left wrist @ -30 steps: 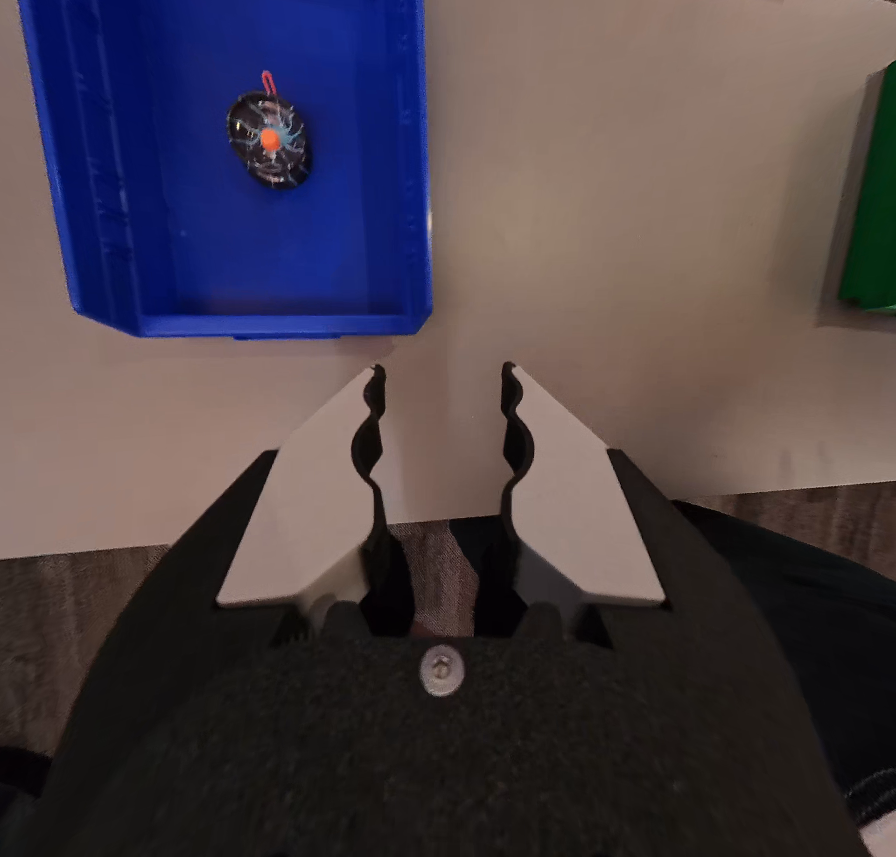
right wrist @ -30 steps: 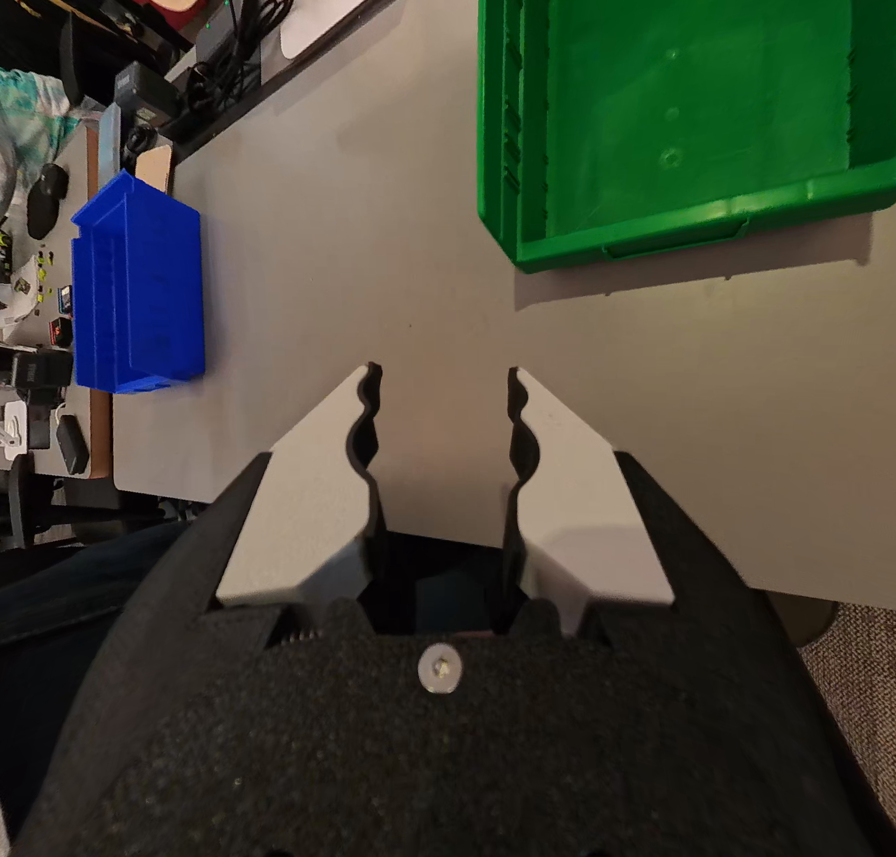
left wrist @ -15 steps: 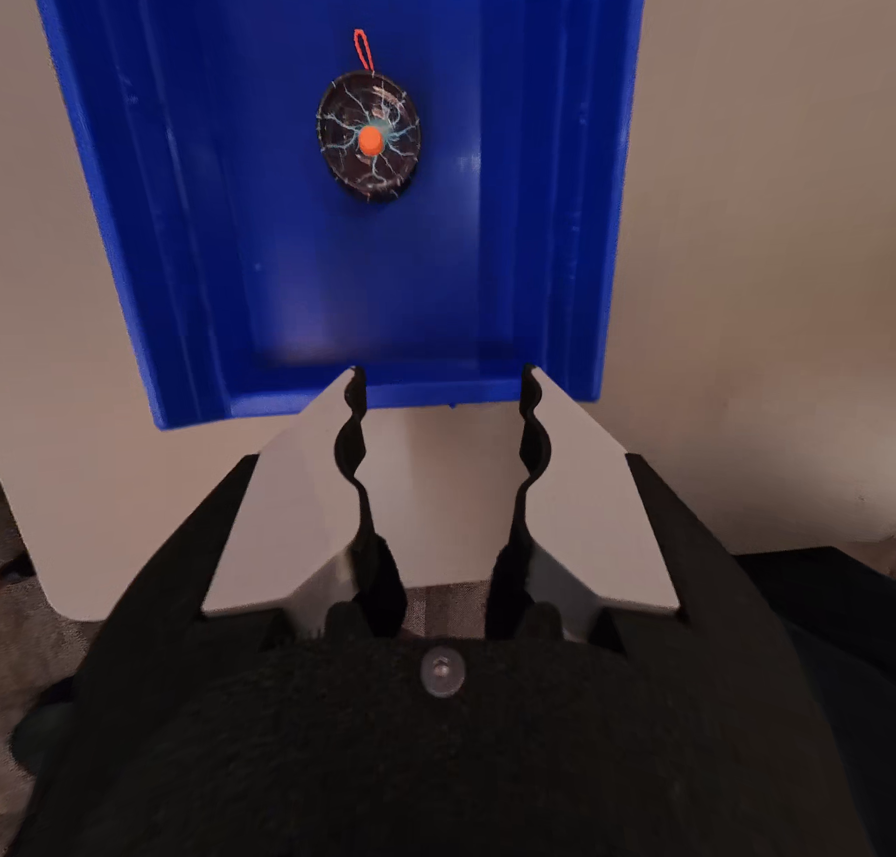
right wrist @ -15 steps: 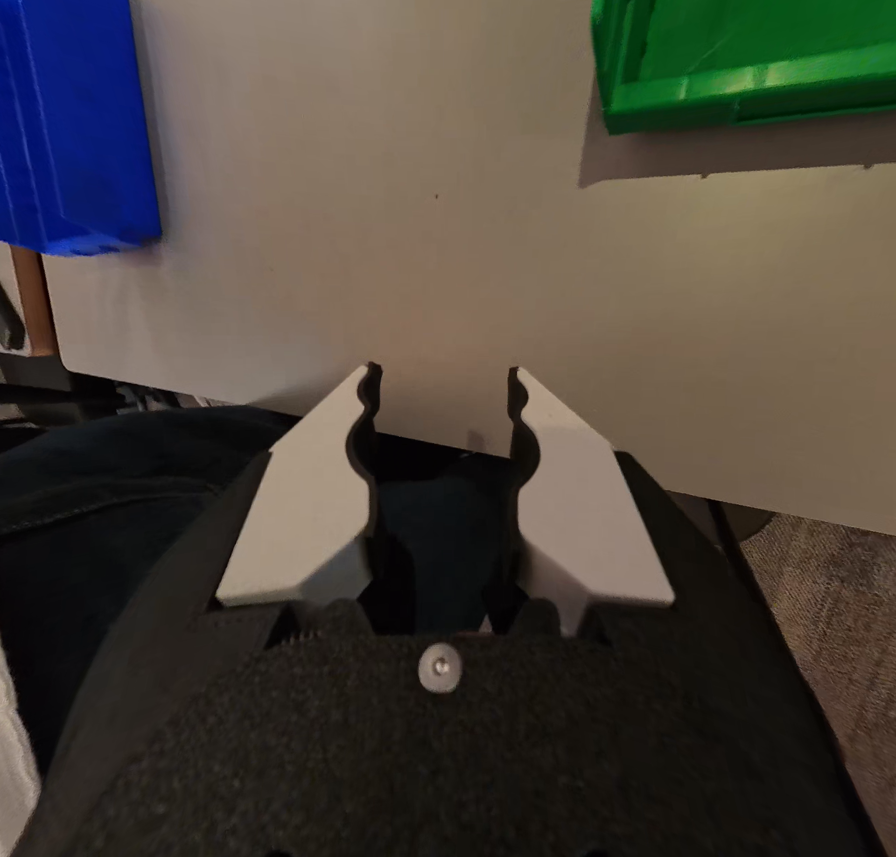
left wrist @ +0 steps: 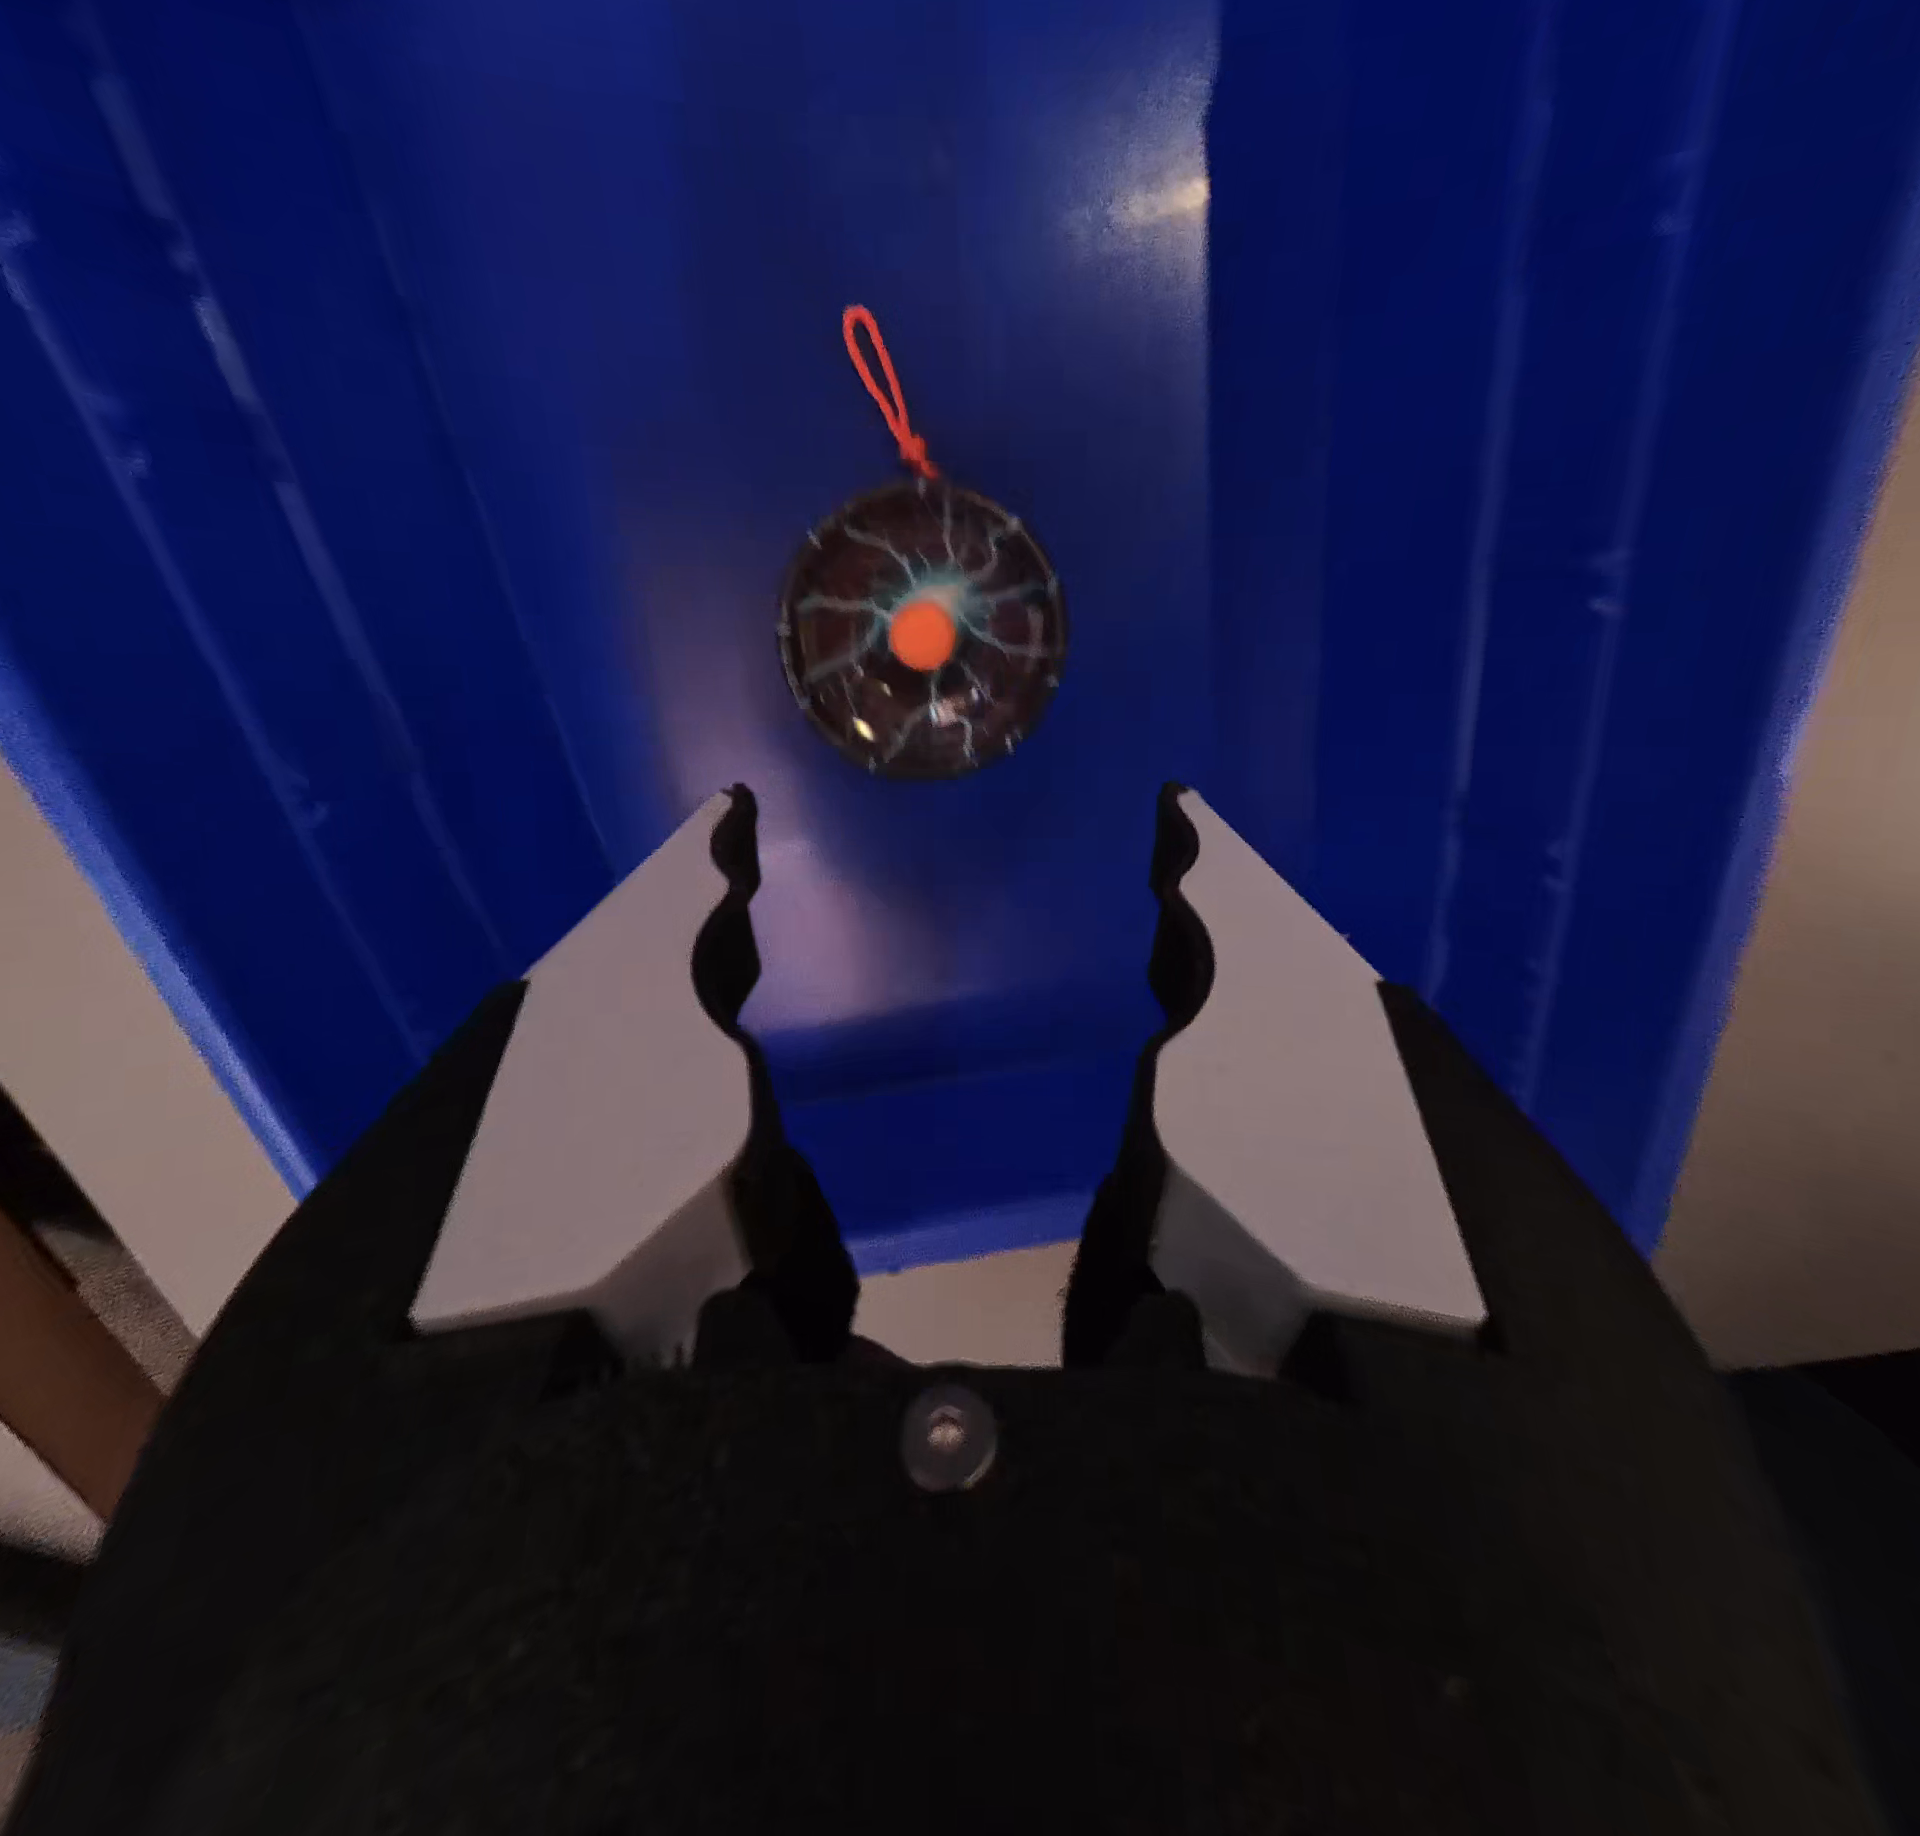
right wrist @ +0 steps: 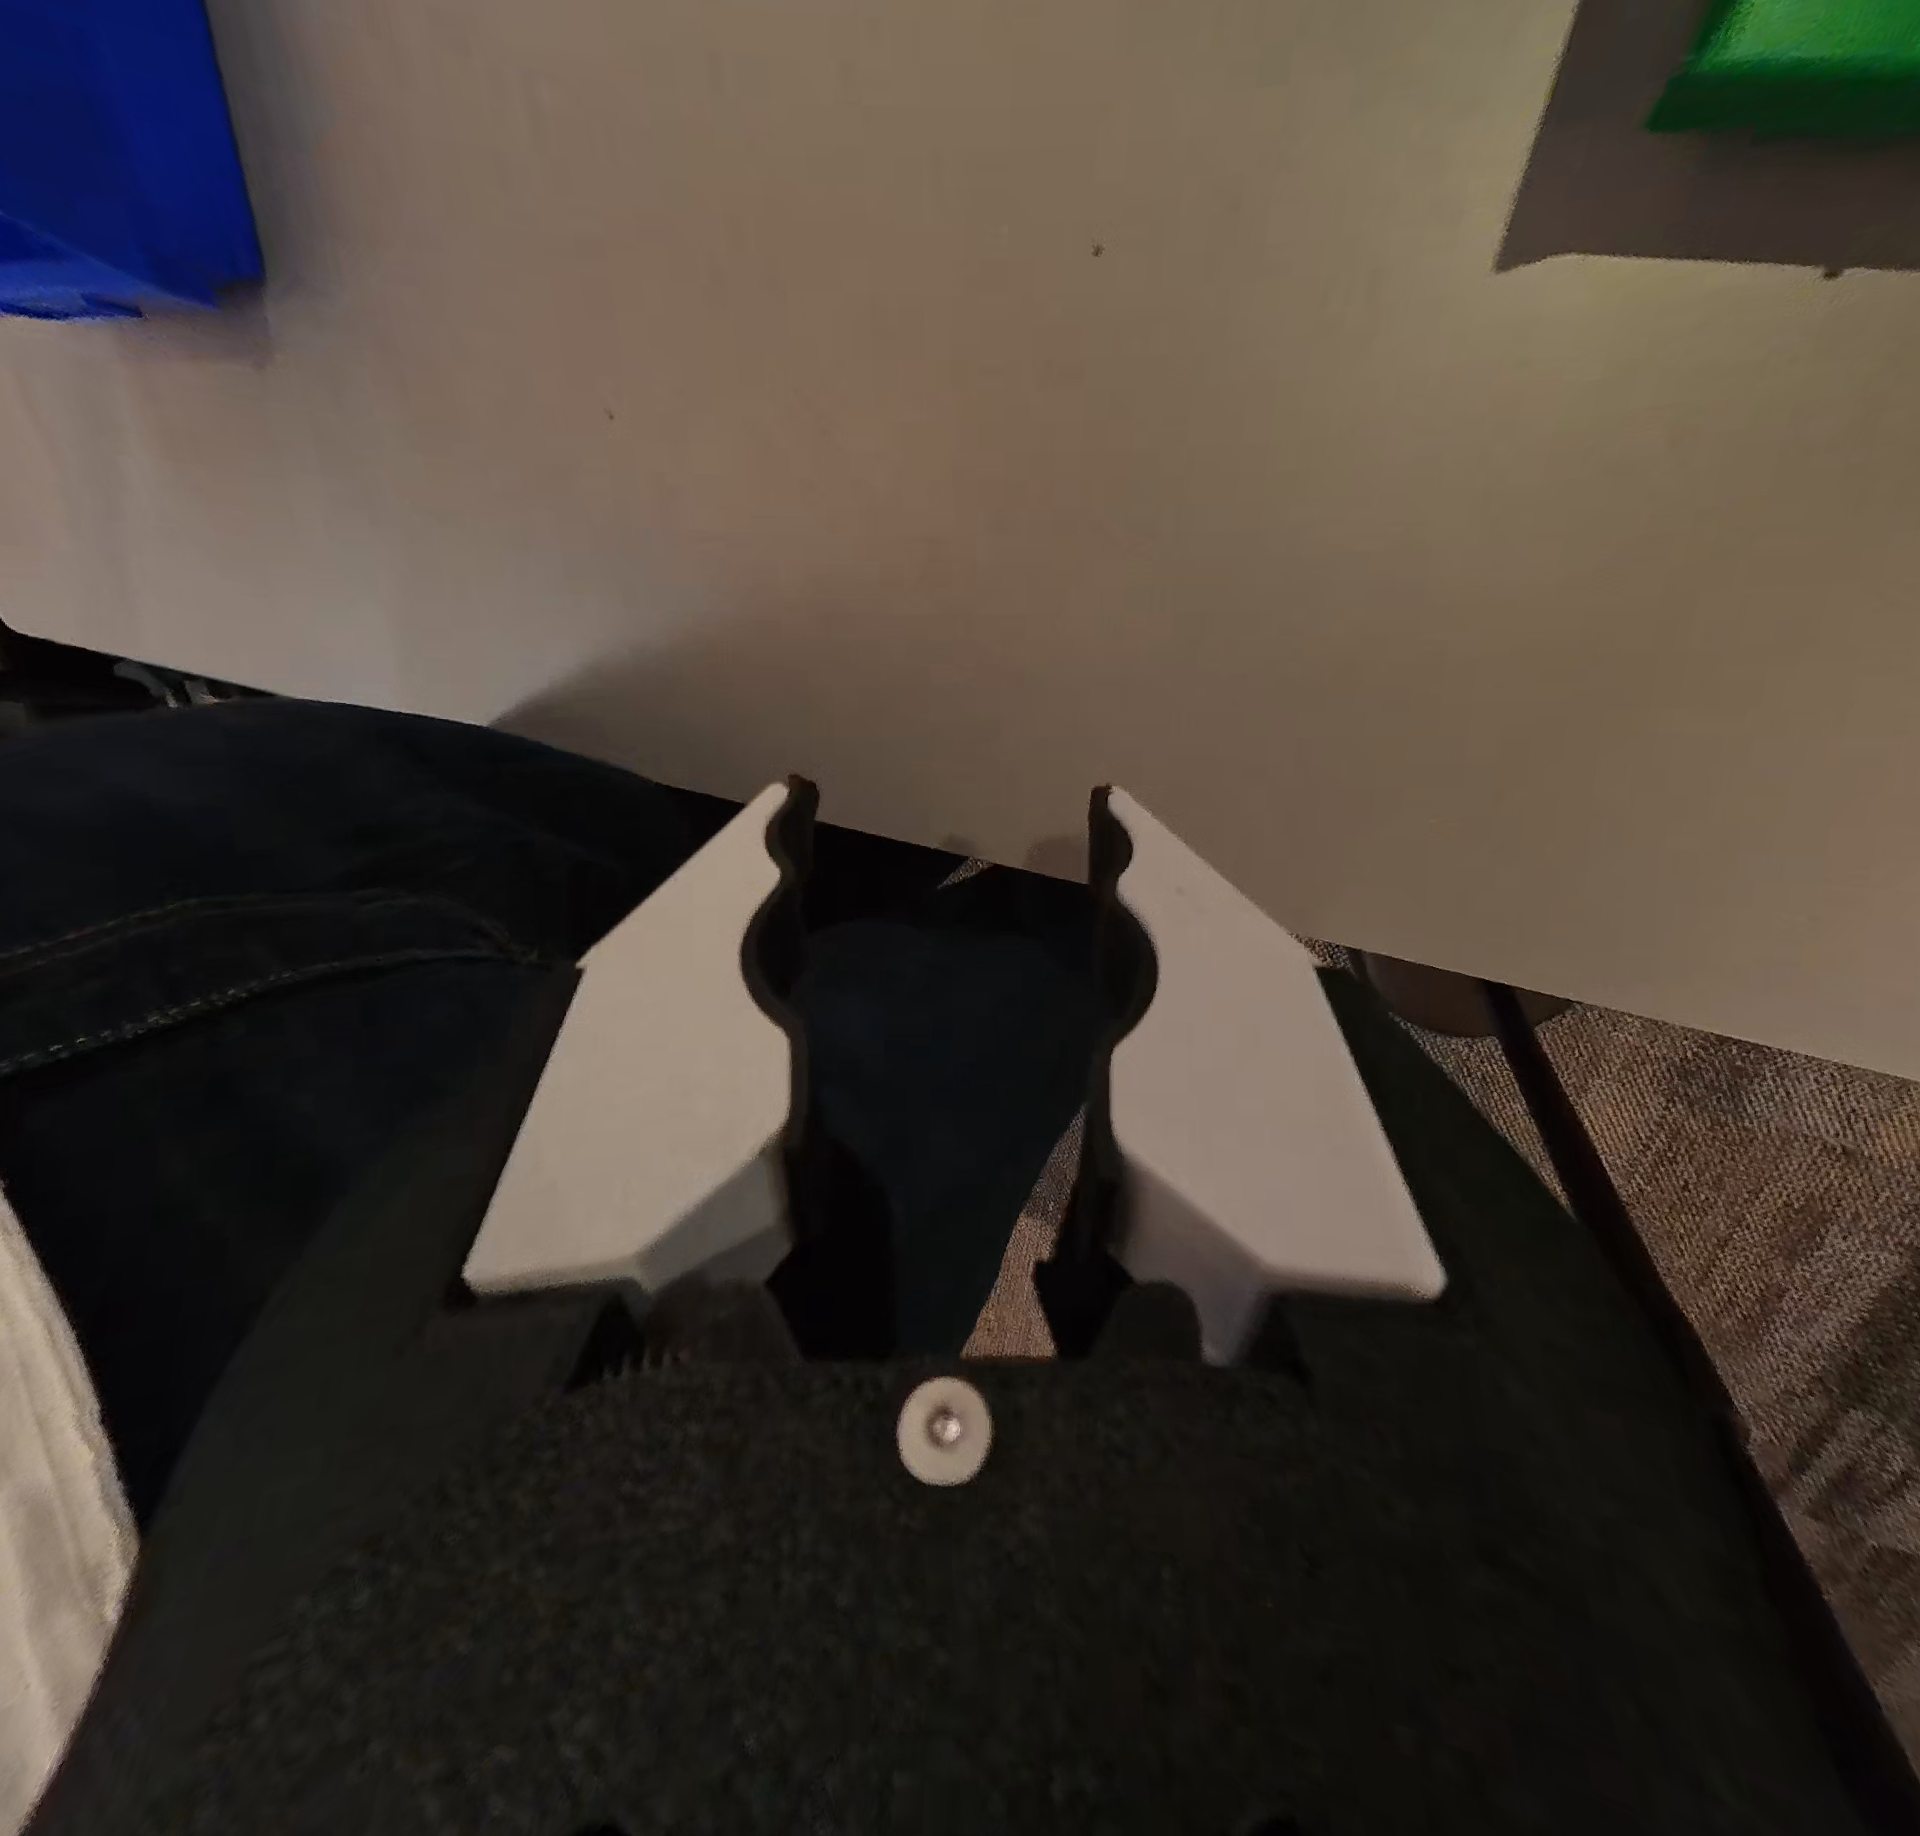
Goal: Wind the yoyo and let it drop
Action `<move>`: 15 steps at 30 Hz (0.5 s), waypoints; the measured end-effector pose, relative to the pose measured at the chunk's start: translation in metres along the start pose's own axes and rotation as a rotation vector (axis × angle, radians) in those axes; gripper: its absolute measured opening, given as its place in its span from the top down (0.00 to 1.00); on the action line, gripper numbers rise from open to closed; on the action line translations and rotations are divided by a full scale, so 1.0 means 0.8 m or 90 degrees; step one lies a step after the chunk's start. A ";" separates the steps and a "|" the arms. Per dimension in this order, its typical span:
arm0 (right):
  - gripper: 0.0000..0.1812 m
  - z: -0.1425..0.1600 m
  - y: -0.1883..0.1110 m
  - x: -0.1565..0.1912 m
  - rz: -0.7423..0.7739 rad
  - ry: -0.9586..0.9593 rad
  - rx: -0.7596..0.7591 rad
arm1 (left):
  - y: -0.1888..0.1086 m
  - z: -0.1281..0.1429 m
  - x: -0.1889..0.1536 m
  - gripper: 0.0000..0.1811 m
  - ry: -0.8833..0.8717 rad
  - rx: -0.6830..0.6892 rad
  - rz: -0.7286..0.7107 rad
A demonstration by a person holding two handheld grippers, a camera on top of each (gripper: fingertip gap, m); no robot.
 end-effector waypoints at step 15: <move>0.71 0.006 0.009 0.039 0.015 0.008 0.073 | 0.069 -0.039 -0.001 0.63 0.044 0.061 -0.053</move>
Point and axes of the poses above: each gripper's, where its closed fingertips meet, y out along the fingers, z out of its underside, x = y × z across the jaws, the point moved 7 cm from there along -y, back along the fingers, and after that the axes turned 8 degrees about -y, right-handed, at the moved point
